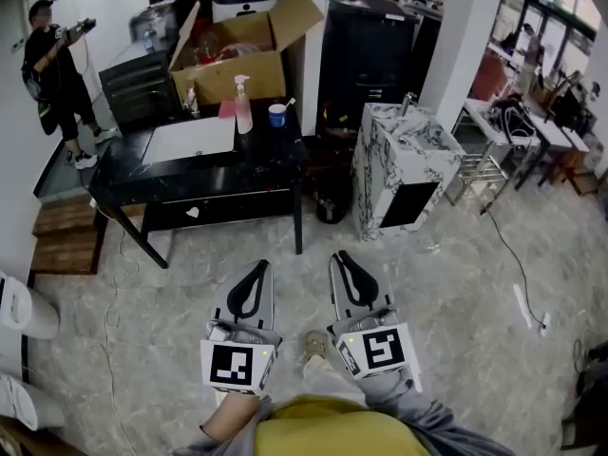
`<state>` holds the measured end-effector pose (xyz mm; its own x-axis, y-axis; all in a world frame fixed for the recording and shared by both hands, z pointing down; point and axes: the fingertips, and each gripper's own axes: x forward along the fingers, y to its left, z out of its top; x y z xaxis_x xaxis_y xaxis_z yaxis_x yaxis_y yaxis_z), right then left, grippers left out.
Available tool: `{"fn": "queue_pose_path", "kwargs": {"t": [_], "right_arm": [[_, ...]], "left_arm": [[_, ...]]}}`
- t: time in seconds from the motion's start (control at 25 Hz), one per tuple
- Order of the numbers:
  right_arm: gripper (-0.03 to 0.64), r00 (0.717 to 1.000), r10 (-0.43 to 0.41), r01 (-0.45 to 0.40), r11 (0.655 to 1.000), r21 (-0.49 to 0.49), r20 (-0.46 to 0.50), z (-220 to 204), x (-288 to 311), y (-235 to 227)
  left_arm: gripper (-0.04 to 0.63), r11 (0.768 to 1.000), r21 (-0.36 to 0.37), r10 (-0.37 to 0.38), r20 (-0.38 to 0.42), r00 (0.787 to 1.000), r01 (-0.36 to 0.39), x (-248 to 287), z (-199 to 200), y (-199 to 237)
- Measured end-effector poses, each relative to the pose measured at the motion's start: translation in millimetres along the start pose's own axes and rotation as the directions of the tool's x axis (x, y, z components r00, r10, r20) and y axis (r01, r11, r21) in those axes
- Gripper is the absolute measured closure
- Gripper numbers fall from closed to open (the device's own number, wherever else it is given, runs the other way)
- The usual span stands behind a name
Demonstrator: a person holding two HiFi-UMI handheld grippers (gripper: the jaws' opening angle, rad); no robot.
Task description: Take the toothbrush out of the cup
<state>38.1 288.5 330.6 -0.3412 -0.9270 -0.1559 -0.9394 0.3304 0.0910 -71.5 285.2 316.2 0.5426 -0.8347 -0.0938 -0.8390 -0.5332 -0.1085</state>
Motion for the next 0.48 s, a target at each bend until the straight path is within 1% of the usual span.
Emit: {"fn": "queue_pose_path", "kwargs": {"t": [0.48], "right_arm": [[0.528,0.996,0.084,-0.084,0.996,0.029,0.016,-26.4,141.4,-85.0]], "left_arm": [[0.595,0.999,0.01,0.049,0.011,0.999,-0.049,147.6,-11.2,44.5]]}}
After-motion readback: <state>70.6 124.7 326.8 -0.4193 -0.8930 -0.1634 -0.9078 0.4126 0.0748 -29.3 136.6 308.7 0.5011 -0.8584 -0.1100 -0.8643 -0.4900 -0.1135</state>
